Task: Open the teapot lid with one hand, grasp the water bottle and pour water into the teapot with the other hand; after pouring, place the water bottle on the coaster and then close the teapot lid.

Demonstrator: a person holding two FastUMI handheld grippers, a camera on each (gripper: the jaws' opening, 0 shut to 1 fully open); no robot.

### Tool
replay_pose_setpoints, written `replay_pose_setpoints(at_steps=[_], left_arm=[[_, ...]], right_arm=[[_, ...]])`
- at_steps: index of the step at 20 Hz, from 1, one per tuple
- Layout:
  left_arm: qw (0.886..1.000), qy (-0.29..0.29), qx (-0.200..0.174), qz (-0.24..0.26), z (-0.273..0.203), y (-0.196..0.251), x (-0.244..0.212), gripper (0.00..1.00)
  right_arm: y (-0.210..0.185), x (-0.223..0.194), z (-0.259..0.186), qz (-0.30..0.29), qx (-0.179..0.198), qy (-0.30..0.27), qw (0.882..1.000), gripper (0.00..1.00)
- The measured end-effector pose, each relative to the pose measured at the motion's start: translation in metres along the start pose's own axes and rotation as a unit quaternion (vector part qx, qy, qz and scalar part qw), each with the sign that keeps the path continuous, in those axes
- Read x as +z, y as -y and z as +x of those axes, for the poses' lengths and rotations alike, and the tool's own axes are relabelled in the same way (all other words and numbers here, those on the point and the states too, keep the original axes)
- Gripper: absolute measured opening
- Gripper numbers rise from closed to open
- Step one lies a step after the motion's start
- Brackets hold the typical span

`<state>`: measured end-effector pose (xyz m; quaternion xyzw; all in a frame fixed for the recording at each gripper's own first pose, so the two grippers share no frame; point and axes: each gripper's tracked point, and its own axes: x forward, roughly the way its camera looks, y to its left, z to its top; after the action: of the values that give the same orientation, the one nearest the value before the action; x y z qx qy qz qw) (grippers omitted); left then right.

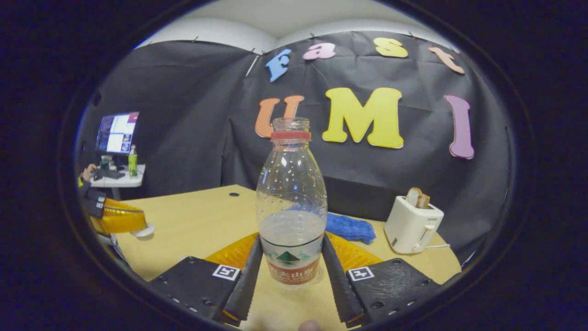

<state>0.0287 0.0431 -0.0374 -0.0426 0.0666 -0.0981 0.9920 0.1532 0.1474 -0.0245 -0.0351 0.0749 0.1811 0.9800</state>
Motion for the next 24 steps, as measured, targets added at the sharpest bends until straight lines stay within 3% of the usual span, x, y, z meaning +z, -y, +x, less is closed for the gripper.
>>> replay_pose_setpoints(at_steps=[10,15,24], left_arm=[[1.0,0.0,0.014,-0.005,-0.002,-0.016,0.001,0.04],[1.0,-0.004,0.019,-0.009,-0.001,-0.02,-0.002,0.04],[1.0,-0.006,0.011,-0.005,0.001,-0.012,-0.004,0.04]], right_arm=[[0.023,-0.062,0.084,0.04,-0.017,-0.054,0.998,0.7],[0.028,-0.07,0.088,0.039,-0.021,-0.054,0.998,0.7],[0.029,-0.075,0.082,0.037,-0.023,-0.062,0.997,0.8]])
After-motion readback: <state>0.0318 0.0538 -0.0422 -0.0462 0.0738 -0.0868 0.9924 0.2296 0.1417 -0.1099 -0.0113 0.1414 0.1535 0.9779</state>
